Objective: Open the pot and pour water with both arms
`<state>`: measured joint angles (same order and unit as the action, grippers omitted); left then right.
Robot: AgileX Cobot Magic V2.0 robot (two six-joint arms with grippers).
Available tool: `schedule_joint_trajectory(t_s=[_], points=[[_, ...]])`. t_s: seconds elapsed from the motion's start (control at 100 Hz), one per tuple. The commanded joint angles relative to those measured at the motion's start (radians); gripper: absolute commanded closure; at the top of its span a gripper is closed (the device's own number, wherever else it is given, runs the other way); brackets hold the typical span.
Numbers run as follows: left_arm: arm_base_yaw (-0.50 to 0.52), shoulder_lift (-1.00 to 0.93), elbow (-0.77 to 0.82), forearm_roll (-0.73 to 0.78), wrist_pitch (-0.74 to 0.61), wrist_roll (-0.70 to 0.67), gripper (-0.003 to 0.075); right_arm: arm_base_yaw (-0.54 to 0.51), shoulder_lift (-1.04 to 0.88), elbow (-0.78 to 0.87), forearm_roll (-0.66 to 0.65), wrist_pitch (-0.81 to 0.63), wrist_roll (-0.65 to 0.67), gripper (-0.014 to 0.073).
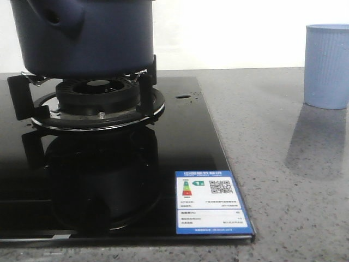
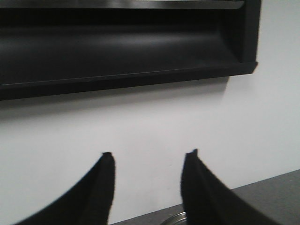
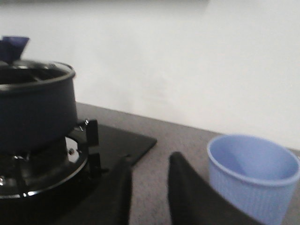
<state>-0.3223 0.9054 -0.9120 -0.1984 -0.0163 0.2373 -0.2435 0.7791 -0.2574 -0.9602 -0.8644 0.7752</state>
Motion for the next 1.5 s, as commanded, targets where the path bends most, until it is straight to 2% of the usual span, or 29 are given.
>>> schedule_joint_trajectory(t_s=[0.0, 0.03, 0.22, 0.35, 0.52, 0.68, 0.81, 1.49], points=[[0.052, -0.049, -0.01, 0.004, -0.014, 0.003, 0.0694, -0.006, -0.009, -0.06, 0.067, -0.098, 0.016, 0.0651], [0.065, -0.064, 0.006, 0.004, -0.01, 0.003, 0.0737, -0.006, -0.009, -0.069, 0.072, -0.096, 0.032, 0.0652], [0.096, -0.215, 0.152, 0.004, -0.048, 0.003, 0.0736, -0.006, -0.073, -0.075, 0.133, -0.029, 0.046, 0.0651], [0.096, -0.38, 0.311, -0.007, -0.1, 0.003, 0.0736, -0.006, -0.215, -0.028, 0.131, 0.114, 0.001, 0.0651], [0.096, -0.61, 0.521, -0.038, -0.1, 0.003, 0.0736, -0.006, -0.438, 0.099, 0.131, 0.312, -0.011, 0.0655], [0.096, -0.777, 0.64, -0.055, -0.098, 0.003, 0.0736, -0.006, -0.592, 0.194, 0.131, 0.339, -0.011, 0.0655], [0.096, -0.834, 0.67, -0.061, -0.078, 0.003, 0.0736, -0.006, -0.639, 0.204, 0.127, 0.352, -0.011, 0.0655], [0.096, -0.836, 0.686, -0.061, -0.074, 0.003, 0.0736, -0.006, -0.638, 0.204, 0.127, 0.354, -0.011, 0.0655]])
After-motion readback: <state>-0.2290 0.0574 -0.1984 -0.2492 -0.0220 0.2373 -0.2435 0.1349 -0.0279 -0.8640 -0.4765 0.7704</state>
